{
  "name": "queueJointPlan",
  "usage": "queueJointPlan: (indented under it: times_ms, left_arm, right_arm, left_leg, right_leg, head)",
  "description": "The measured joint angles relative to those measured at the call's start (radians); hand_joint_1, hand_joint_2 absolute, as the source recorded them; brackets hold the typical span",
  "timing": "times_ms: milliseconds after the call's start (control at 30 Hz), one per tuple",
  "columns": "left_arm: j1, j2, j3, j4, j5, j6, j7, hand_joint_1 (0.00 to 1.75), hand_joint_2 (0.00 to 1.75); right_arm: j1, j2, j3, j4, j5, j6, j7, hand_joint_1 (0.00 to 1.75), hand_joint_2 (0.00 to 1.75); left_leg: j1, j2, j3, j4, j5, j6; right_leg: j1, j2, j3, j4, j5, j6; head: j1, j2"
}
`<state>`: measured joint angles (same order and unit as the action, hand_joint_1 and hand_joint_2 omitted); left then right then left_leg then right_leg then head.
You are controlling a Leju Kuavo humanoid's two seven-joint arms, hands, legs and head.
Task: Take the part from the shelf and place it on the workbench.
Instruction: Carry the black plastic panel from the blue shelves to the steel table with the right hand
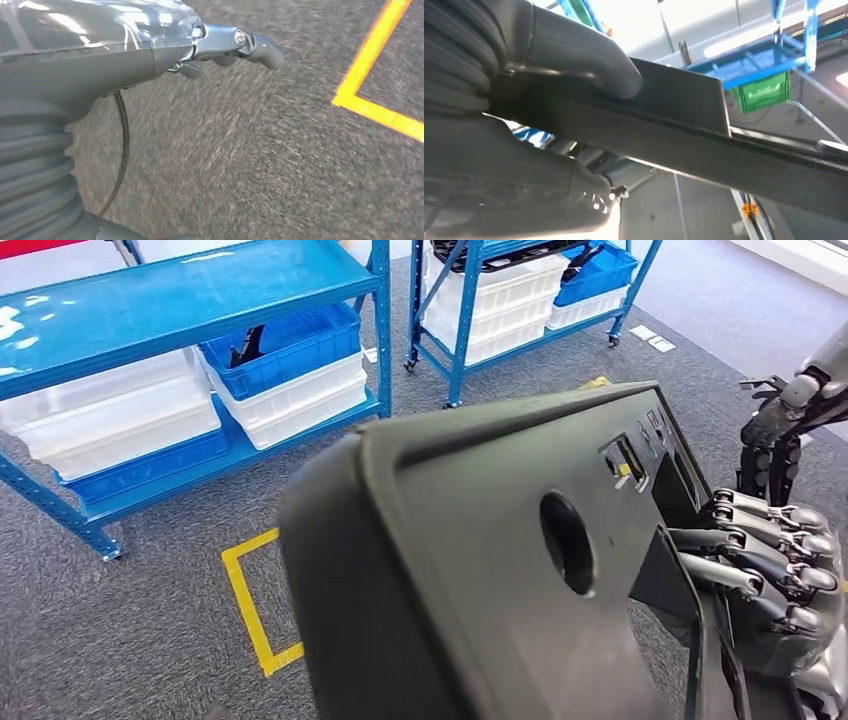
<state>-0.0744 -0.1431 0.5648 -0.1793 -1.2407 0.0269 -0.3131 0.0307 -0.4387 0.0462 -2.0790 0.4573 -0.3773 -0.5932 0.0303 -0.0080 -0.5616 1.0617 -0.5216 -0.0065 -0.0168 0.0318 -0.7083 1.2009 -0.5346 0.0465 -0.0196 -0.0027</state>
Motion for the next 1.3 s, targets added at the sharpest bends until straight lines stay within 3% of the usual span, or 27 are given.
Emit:
queueJointPlan:
  times_ms: [67, 100, 167, 233, 300, 367, 433, 500, 533, 567, 600, 633, 667, 733, 800, 867, 933, 1000, 1067, 1100, 1133, 1167, 1233, 1300]
  left_arm:
    - [0.001, 0.002, -0.014, 0.000, -0.017, -0.002, 0.003, 0.00, 1.75]
    - [0.000, 0.002, -0.020, 0.000, -0.019, -0.002, 0.002, 0.00, 1.75]
    - [-0.003, 0.002, -0.027, 0.000, -0.019, -0.003, -0.009, 0.00, 1.75]
    - [-0.007, 0.002, -0.035, 0.000, -0.028, 0.000, -0.022, 0.00, 1.75]
    - [-0.010, 0.002, -0.048, 0.000, -0.041, 0.009, -0.034, 0.00, 1.75]
    - [-0.011, 0.003, -0.059, -0.001, -0.046, 0.021, -0.045, 0.00, 1.75]
    - [-0.011, 0.006, -0.064, -0.001, -0.043, 0.029, -0.058, 0.00, 1.75]
    - [-0.007, 0.014, -0.068, -0.001, -0.036, 0.033, -0.066, 0.00, 1.75]
    - [-0.002, 0.020, -0.069, -0.001, -0.034, 0.035, -0.067, 0.00, 1.75]
    - [0.003, 0.028, -0.069, -0.001, -0.034, 0.037, -0.064, 0.00, 1.75]
    - [0.007, 0.037, -0.069, 0.000, -0.036, 0.039, -0.059, 0.00, 1.75]
    - [0.010, 0.045, -0.070, 0.000, -0.039, 0.039, -0.053, 0.00, 1.75]
    - [0.011, 0.053, -0.071, 0.000, -0.043, 0.038, -0.045, 0.00, 1.75]
    - [0.013, 0.068, -0.076, 0.000, -0.053, 0.037, -0.031, 0.00, 1.75]
    - [0.018, 0.084, -0.081, 0.000, -0.061, 0.036, -0.023, 0.00, 1.75]
    - [0.020, 0.097, -0.083, 0.000, -0.060, 0.037, -0.024, 0.00, 1.75]
    - [0.018, 0.106, -0.083, -0.001, -0.048, 0.038, -0.032, 0.00, 1.75]
    - [0.018, 0.109, -0.081, -0.002, -0.037, 0.038, -0.047, 0.00, 1.75]
    - [0.019, 0.107, -0.081, -0.002, -0.034, 0.038, -0.061, 0.00, 1.75]
    - [0.018, 0.105, -0.081, -0.002, -0.034, 0.037, -0.067, 0.00, 1.75]
    - [0.017, 0.100, -0.081, -0.002, -0.033, 0.037, -0.071, 0.00, 1.75]
    - [0.015, 0.094, -0.081, -0.002, -0.031, 0.037, -0.073, 0.00, 1.75]
    - [0.010, 0.081, -0.081, -0.001, -0.024, 0.037, -0.074, 0.00, 1.75]
    - [0.006, 0.072, -0.082, -0.001, -0.019, 0.037, -0.072, 0.00, 1.75]
  right_arm:
    - [0.004, 0.014, -0.001, 0.007, -0.007, -0.001, -0.017, 1.75, 1.75]
    - [0.007, 0.021, 0.000, 0.010, -0.010, -0.002, -0.025, 1.75, 1.75]
    - [0.014, 0.031, -0.001, 0.014, -0.014, -0.005, -0.040, 1.75, 1.75]
    - [0.021, 0.038, -0.002, 0.016, -0.020, -0.008, -0.052, 1.75, 1.75]
    - [0.033, 0.046, -0.002, 0.018, -0.027, -0.014, -0.067, 1.75, 1.75]
    - [0.053, 0.054, -0.003, 0.019, -0.032, -0.029, -0.082, 1.75, 1.75]
    - [0.071, 0.062, -0.002, 0.019, -0.034, -0.056, -0.090, 1.75, 1.75]
    - [0.089, 0.070, -0.001, 0.019, -0.034, -0.085, -0.093, 1.75, 1.75]
    - [0.098, 0.074, 0.002, 0.019, -0.034, -0.100, -0.095, 1.75, 1.75]
    - [0.107, 0.078, 0.005, 0.019, -0.034, -0.114, -0.096, 1.75, 1.75]
    - [0.113, 0.082, 0.010, 0.019, -0.035, -0.127, -0.098, 1.75, 1.75]
    - [0.115, 0.086, 0.014, 0.020, -0.035, -0.138, -0.099, 1.75, 1.75]
    - [0.114, 0.089, 0.019, 0.022, -0.035, -0.144, -0.099, 1.75, 1.75]
    - [0.103, 0.097, 0.031, 0.027, -0.032, -0.149, -0.099, 1.75, 1.75]
    - [0.089, 0.108, 0.045, 0.036, -0.027, -0.150, -0.098, 1.75, 1.75]
    - [0.077, 0.118, 0.058, 0.046, -0.022, -0.150, -0.098, 1.75, 1.75]
    - [0.062, 0.127, 0.067, 0.054, -0.015, -0.149, -0.093, 1.75, 1.75]
    - [0.041, 0.134, 0.077, 0.063, -0.004, -0.147, -0.080, 1.75, 1.75]
    - [0.018, 0.142, 0.092, 0.075, 0.008, -0.138, -0.067, 1.75, 1.75]
    - [0.005, 0.147, 0.101, 0.081, 0.012, -0.132, -0.060, 1.75, 1.75]
    - [-0.010, 0.150, 0.110, 0.087, 0.017, -0.124, -0.051, 1.75, 1.75]
    - [-0.026, 0.153, 0.117, 0.092, 0.020, -0.117, -0.043, 1.75, 1.75]
    - [-0.056, 0.155, 0.129, 0.100, 0.025, -0.102, -0.027, 1.75, 1.75]
    - [-0.080, 0.157, 0.140, 0.107, 0.028, -0.091, -0.016, 1.75, 1.75]
  left_leg:
    - [-0.003, 0.030, -0.001, 0.000, -0.001, 0.001]
    - [-0.003, 0.045, -0.001, 0.000, -0.002, 0.001]
    - [-0.002, 0.068, 0.001, 0.000, -0.004, -0.001]
    - [-0.006, 0.087, 0.003, 0.000, -0.008, -0.007]
    - [-0.012, 0.102, 0.007, -0.004, -0.009, -0.015]
    - [-0.013, 0.112, 0.016, -0.010, -0.012, -0.026]
    - [-0.010, 0.082, 0.010, 0.021, -0.039, -0.033]
    - [-0.011, 0.034, -0.039, 0.134, -0.100, -0.034]
    - [-0.013, 0.020, -0.074, 0.206, -0.128, -0.033]
    - [-0.015, 0.014, -0.101, 0.257, -0.141, -0.033]
    - [-0.016, 0.011, -0.113, 0.275, -0.134, -0.032]
    - [-0.016, 0.009, -0.107, 0.253, -0.108, -0.032]
    - [-0.015, 0.001, -0.085, 0.194, -0.068, -0.031]
    - [-0.007, -0.040, -0.035, 0.064, -0.008, -0.032]
    - [-0.004, -0.068, -0.014, 0.007, 0.004, -0.030]
    - [-0.006, -0.052, -0.013, 0.001, 0.005, -0.021]
    - [-0.002, -0.031, -0.011, -0.002, 0.008, -0.010]
    - [-0.002, -0.006, -0.010, -0.004, 0.007, -0.003]
    - [-0.004, 0.022, -0.010, -0.003, 0.005, -0.001]
    - [-0.004, 0.035, -0.009, -0.003, 0.003, -0.001]
    - [-0.004, 0.048, -0.007, -0.003, 0.001, -0.001]
    - [-0.003, 0.060, -0.003, -0.003, -0.002, -0.003]
    - [-0.005, 0.079, 0.005, -0.003, -0.009, -0.011]
    - [-0.011, 0.094, 0.010, -0.005, -0.014, -0.020]
  right_leg:
    - [-0.002, -0.016, -0.047, 0.103, -0.036, 0.001]
    - [-0.002, -0.020, -0.047, 0.110, -0.029, 0.001]
    - [-0.002, -0.035, 0.010, 0.011, 0.027, 0.000]
    - [0.006, -0.071, 0.074, -0.110, 0.063, -0.004]
    - [0.014, -0.086, 0.090, -0.149, 0.062, -0.009]
    - [0.012, -0.068, 0.091, -0.154, 0.064, -0.019]
    - [0.006, -0.051, 0.096, -0.159, 0.066, -0.035]
    - [0.004, -0.035, 0.098, -0.161, 0.067, -0.048]
    - [0.005, -0.024, 0.098, -0.160, 0.066, -0.052]
    - [0.005, -0.012, 0.099, -0.160, 0.066, -0.053]
    - [0.006, 0.001, 0.100, -0.160, 0.066, -0.054]
    - [0.005, 0.015, 0.101, -0.159, 0.065, -0.054]
    - [0.005, 0.027, 0.103, -0.159, 0.065, -0.053]
    - [0.006, 0.050, 0.103, -0.153, 0.062, -0.049]
    - [0.007, 0.072, 0.095, -0.149, 0.063, -0.040]
    - [0.003, 0.089, 0.088, -0.151, 0.067, -0.030]
    - [0.005, 0.062, 0.073, -0.127, 0.052, -0.023]
    - [0.006, 0.010, 0.023, -0.028, 0.001, -0.019]
    - [0.003, -0.013, -0.040, 0.093, -0.044, -0.016]
    - [0.002, -0.018, -0.053, 0.116, -0.042, -0.015]
    - [0.002, -0.021, -0.046, 0.101, -0.022, -0.014]
    - [0.002, -0.027, -0.020, 0.048, 0.011, -0.014]
    - [0.008, -0.061, 0.047, -0.083, 0.063, -0.016]
    - [0.016, -0.084, 0.074, -0.142, 0.071, -0.022]
  head:
    - [0.000, 0.000]
    - [0.000, 0.000]
    - [0.000, 0.000]
    - [0.000, 0.000]
    - [-0.001, 0.000]
    - [-0.003, 0.000]
    - [-0.005, 0.000]
    - [-0.008, 0.000]
    - [-0.009, 0.000]
    - [-0.009, 0.000]
    - [-0.010, 0.000]
    - [-0.010, 0.000]
    - [-0.010, 0.000]
    - [-0.009, 0.000]
    - [-0.001, 0.000]
    - [0.006, 0.000]
    - [0.015, 0.000]
    - [0.035, 0.000]
    - [0.054, 0.000]
    - [0.062, 0.000]
    - [0.069, 0.000]
    - [0.076, 0.000]
    - [0.093, 0.000]
    - [0.104, 0.000]
